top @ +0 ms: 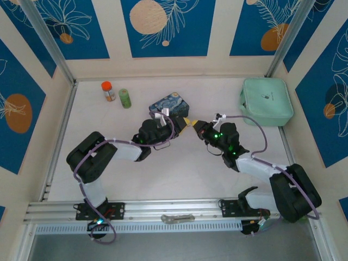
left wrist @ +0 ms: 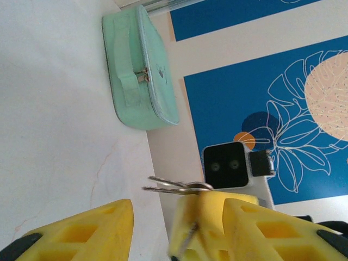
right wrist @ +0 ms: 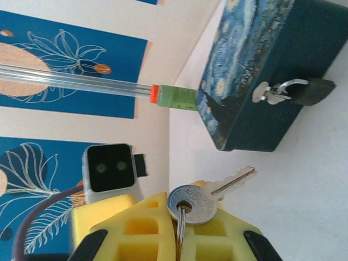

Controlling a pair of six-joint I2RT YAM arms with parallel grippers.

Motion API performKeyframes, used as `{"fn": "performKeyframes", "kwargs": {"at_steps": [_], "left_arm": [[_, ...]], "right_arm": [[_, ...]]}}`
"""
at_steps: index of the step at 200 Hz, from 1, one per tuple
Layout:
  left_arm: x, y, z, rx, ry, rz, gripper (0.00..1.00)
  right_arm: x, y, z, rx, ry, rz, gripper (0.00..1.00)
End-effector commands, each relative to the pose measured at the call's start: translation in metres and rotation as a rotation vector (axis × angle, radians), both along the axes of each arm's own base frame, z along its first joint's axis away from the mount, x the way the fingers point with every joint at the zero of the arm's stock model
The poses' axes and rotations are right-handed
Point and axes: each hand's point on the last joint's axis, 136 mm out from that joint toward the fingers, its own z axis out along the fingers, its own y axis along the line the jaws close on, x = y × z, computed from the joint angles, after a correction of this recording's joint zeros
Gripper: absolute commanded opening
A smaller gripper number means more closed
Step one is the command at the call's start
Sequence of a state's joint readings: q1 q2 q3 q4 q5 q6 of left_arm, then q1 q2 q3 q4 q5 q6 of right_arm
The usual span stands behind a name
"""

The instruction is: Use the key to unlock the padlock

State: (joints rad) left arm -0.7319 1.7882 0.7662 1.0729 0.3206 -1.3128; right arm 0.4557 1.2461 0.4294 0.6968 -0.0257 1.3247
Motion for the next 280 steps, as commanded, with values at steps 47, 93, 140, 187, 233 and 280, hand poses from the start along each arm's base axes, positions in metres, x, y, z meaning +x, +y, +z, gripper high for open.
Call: {"fn": "performKeyframes", "kwargs": {"at_steps": [47,93,140,187,233,280], "left_arm": [[-0.009,-0.008,0.027,-0.064,-0.029,-0.031,0.45],[-0.007,-0.009,0.025,-0.081,-0.02,-0.029,0.36],[-0.006,-0.008,0.028,-0.076,-0.033,-0.024,0.0],[0.015,0.024,0.018,0.081,-0.071,-0.047,0.0],[0.015,0.034,0.015,0.268,-0.114,-0.26,0.0],[-0.014,0.03,0.04,0.351,-0.228,-0.499,0.0]], "right_arm": [[0.013,0.005,0.009,0.05,-0.049,0.003,0.0],[0.011,0.006,0.004,0.045,-0.032,-0.002,0.0],[0.009,0.007,-0.002,0.036,-0.014,0.004,0.01],[-0.013,-0.015,-0.025,-0.167,0.068,0.093,0.99],[-0.029,-0.053,-0.01,-0.323,-0.011,0.188,0.99],[-0.025,-0.032,0.051,-0.219,-0.246,0.502,0.79]]}}
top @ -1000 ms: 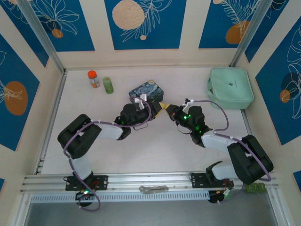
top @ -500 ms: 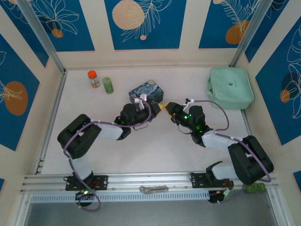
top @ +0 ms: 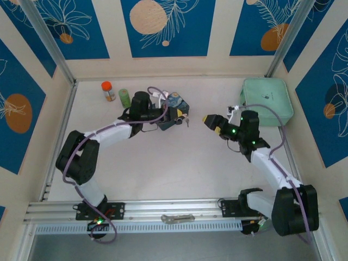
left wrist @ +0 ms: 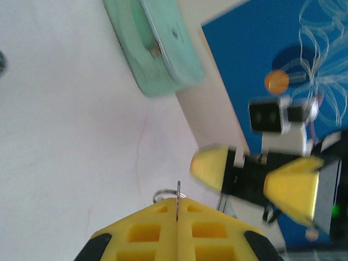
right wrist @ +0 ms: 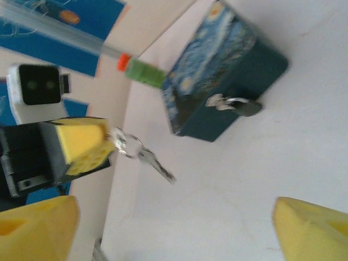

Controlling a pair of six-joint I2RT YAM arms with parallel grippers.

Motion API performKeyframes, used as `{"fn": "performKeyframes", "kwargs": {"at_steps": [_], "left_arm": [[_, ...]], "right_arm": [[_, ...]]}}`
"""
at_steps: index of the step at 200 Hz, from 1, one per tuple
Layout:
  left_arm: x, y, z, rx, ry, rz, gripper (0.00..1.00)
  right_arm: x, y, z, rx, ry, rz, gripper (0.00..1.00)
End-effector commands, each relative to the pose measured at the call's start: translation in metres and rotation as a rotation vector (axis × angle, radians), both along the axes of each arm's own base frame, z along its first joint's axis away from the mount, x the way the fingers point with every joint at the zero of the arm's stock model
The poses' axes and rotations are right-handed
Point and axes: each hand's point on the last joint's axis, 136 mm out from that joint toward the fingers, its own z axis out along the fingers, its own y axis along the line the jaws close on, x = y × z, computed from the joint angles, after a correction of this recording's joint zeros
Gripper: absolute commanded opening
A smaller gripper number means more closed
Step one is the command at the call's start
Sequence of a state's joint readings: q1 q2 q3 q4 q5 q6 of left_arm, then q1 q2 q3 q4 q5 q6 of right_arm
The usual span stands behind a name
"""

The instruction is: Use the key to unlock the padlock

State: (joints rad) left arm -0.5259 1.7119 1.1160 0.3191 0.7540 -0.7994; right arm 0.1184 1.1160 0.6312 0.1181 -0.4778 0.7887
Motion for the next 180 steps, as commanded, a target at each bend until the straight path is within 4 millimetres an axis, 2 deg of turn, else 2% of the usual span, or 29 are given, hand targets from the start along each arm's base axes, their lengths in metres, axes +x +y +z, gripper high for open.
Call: {"fn": "performKeyframes", "kwargs": {"at_steps": [1,27,54,87,125,180], "left_arm": [[-0.04,0.002,0.009,0.066,-0.04,-0.208,0.0],[-0.055,0.006,0.018,0.087,-0.071,-0.277,0.0],[-0.065,0.008,0.027,0.069,-0.089,-0.311,0.0],[-0.07,0.009,0.033,0.049,-0.102,-0.325,0.0],[-0.067,0.011,0.038,0.044,-0.119,-0.314,0.0],[-0.06,0.01,0.042,0.003,-0.112,-0.296,0.0]], "right_arm": [[-0.017,0.026,0.028,0.06,-0.092,0.293,0.78],[-0.01,0.042,0.046,0.117,-0.153,0.398,0.6],[-0.012,0.07,0.051,0.122,-0.189,0.502,0.55],[-0.018,0.097,0.044,0.143,-0.178,0.573,0.48],[-0.028,0.105,0.034,0.162,-0.139,0.6,0.43],[-0.039,0.103,0.022,0.164,-0.096,0.6,0.35]]}}
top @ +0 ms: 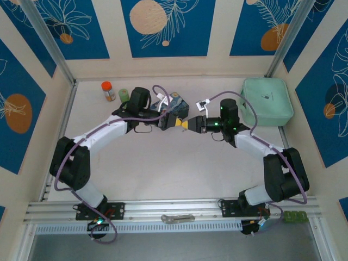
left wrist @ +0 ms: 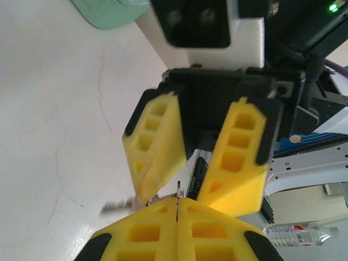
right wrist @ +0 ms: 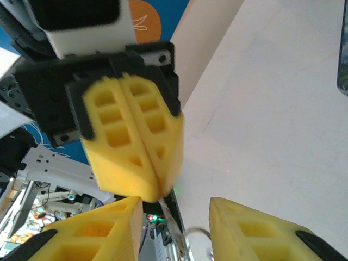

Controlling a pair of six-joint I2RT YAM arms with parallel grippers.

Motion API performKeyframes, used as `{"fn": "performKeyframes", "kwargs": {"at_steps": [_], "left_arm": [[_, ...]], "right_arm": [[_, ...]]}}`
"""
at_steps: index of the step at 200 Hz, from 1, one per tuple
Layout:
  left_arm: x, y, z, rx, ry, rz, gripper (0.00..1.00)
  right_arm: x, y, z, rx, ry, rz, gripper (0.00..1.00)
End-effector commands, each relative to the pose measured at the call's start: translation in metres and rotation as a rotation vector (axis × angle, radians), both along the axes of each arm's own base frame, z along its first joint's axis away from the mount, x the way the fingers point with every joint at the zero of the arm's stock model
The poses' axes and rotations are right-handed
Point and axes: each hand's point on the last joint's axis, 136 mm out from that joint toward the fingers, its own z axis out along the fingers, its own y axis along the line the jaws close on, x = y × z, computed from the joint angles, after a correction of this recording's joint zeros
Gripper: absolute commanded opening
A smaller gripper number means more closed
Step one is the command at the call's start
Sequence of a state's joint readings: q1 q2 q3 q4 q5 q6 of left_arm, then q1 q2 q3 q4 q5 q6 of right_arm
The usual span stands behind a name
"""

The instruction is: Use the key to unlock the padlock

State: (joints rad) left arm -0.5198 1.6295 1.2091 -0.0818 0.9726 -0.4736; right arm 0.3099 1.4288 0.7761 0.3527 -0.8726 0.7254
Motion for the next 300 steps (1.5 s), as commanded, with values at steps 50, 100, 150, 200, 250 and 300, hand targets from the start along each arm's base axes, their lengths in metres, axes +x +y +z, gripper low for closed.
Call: {"fn": "performKeyframes", "kwargs": {"at_steps": [50,100,150,200,250,300], "left_arm": [[-0.004,0.002,0.021,-0.058,-0.035,-0.017,0.0],[-0.007,0.003,0.018,-0.053,-0.025,-0.028,0.0],[-0.01,0.004,0.017,-0.048,-0.023,-0.035,0.0],[-0.011,0.004,0.017,-0.061,-0.013,-0.04,0.0],[0.004,0.007,0.012,-0.022,-0.033,0.057,0.44],[0.069,0.033,-0.046,-0.006,0.017,0.563,0.85]], "right_arm": [[-0.009,0.0,0.006,0.013,-0.02,0.019,0.28],[-0.002,-0.005,0.011,0.013,-0.042,-0.005,0.34],[-0.003,-0.003,0.013,0.011,-0.054,-0.008,0.32],[-0.001,0.0,0.012,0.01,-0.056,-0.011,0.19],[-0.002,-0.001,0.007,0.0,-0.052,-0.029,0.0],[0.025,-0.048,-0.034,-0.085,0.108,-0.286,0.0]]}}
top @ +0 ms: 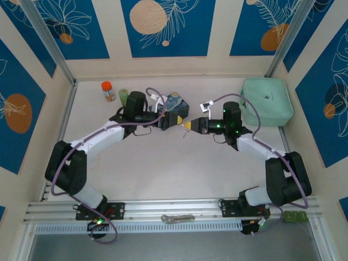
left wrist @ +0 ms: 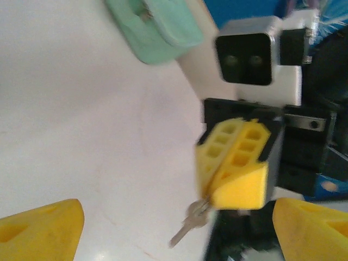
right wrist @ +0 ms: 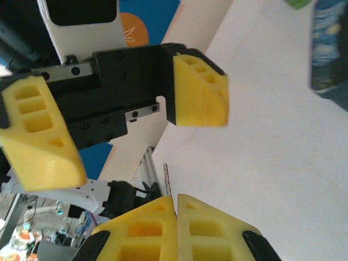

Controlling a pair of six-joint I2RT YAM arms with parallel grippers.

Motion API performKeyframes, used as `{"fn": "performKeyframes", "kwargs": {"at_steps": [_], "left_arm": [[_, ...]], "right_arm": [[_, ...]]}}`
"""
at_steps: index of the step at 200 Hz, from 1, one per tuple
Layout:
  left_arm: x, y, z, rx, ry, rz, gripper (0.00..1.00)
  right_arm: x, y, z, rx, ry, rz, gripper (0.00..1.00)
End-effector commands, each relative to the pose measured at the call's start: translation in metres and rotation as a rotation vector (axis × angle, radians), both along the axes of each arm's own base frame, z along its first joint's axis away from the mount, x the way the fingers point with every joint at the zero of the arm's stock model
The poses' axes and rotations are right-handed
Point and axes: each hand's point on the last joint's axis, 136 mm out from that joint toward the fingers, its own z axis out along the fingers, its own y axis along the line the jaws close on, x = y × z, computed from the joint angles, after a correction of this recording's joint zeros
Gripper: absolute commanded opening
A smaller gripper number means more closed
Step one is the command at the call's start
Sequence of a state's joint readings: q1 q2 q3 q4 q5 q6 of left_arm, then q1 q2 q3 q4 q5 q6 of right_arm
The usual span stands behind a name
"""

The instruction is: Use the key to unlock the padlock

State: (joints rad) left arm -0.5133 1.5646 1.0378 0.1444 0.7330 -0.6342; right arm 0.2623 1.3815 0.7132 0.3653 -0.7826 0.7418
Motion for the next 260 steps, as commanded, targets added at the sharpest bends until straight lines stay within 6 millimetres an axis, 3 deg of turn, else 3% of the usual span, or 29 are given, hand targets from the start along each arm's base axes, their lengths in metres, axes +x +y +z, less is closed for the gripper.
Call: {"fn": "performKeyframes", "kwargs": {"at_steps": [1,20,45,93,170,260], "left_arm": [[0.042,0.016,-0.025,-0.042,0.021,0.308,0.85],[0.047,0.012,-0.057,-0.036,0.048,0.41,0.8],[0.043,-0.011,-0.09,0.083,0.005,0.418,0.79],[0.073,-0.009,-0.129,0.281,-0.101,0.543,0.78],[0.134,0.01,-0.162,0.504,-0.178,0.605,0.78],[0.142,0.027,-0.179,0.549,-0.176,0.564,0.64]], "right_arm": [[0.013,-0.028,-0.024,-0.05,0.104,-0.16,0.0],[0.021,-0.052,-0.04,-0.088,0.158,-0.272,0.0],[0.024,-0.075,-0.055,-0.121,0.207,-0.366,0.0],[0.021,-0.088,-0.056,-0.096,0.212,-0.398,0.0],[0.023,-0.091,-0.046,-0.069,0.175,-0.405,0.0],[0.029,-0.086,-0.053,-0.042,0.207,-0.391,0.0]]}}
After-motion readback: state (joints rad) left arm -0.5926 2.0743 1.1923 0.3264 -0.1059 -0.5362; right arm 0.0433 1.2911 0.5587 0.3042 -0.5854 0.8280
